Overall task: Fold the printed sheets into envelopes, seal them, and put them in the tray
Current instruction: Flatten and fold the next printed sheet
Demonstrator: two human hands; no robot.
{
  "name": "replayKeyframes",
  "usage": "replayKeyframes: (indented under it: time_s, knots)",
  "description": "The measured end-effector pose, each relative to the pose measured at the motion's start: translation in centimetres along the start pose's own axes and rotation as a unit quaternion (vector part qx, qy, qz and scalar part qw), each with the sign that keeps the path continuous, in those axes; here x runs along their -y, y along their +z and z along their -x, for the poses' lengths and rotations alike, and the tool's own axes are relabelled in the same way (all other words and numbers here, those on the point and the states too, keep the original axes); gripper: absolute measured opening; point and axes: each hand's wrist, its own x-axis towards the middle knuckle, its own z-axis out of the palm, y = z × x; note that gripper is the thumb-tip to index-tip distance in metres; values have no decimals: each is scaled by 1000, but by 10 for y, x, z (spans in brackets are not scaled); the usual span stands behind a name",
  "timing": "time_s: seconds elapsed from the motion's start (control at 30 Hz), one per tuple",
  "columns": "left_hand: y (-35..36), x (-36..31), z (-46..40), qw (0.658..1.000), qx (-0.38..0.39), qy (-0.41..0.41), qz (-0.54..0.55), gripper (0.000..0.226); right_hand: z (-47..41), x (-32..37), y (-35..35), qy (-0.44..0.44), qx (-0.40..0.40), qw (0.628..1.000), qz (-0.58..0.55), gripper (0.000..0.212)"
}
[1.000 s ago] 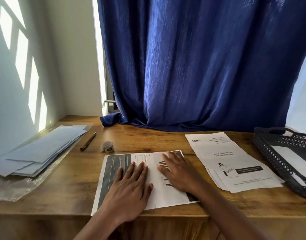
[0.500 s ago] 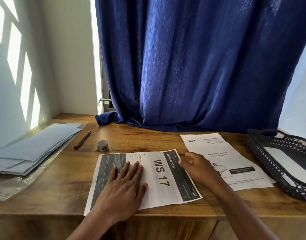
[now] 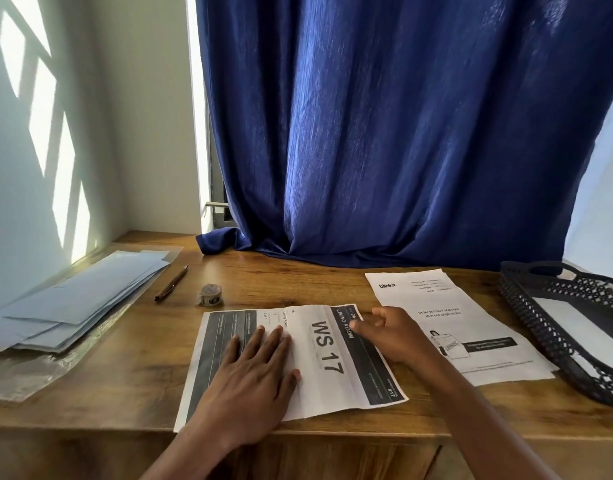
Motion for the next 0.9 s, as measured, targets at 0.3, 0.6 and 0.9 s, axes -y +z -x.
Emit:
replayKeyframes:
  time_s: [0.3, 0.6, 0.9]
  knots:
    - [0, 0, -1, 1000, 6, 1, 5, 68, -5, 14, 25, -60, -42, 985, 156, 45]
    - [-4, 0, 1, 1000, 18, 3, 14, 66, 9, 38, 6, 0, 107, 984, -141, 40]
    - [-12, -9, -8, 997, 51, 12, 54, 66, 37, 43, 9, -20, 198, 916, -349, 47]
